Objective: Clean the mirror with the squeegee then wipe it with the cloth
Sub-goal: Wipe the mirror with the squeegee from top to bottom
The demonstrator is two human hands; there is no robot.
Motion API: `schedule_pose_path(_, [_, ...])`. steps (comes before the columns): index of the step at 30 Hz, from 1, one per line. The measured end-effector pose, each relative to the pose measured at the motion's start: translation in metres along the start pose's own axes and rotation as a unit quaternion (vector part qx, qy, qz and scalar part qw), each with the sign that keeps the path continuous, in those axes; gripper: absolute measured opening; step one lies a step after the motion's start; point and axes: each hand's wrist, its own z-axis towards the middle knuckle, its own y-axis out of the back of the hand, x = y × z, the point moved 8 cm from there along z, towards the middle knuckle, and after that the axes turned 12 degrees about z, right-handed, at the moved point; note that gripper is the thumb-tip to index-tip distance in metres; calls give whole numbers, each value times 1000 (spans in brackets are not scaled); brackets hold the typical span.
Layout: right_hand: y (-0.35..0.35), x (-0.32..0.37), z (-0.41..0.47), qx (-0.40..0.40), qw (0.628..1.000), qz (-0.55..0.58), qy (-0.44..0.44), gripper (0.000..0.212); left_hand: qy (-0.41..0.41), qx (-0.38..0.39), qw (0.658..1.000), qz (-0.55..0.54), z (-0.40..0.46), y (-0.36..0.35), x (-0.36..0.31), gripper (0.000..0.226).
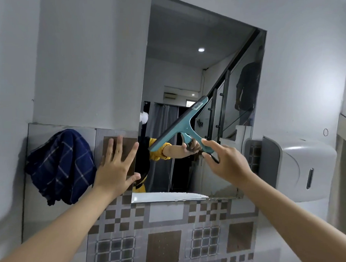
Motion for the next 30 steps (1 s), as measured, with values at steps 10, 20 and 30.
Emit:
schedule_pose_path(10, [37, -61, -7, 23, 997, -54, 54, 39, 6, 4, 999, 34, 0, 0, 0, 96])
schedule_pose_path(20, [48, -88, -27, 13, 998, -42, 50, 42, 6, 12, 1000, 25, 1, -2, -1, 99])
schedule_pose_path(30, [71, -119, -40, 7, 1000, -10, 27, 37, 8, 18, 1000, 23, 1, -6, 1, 100])
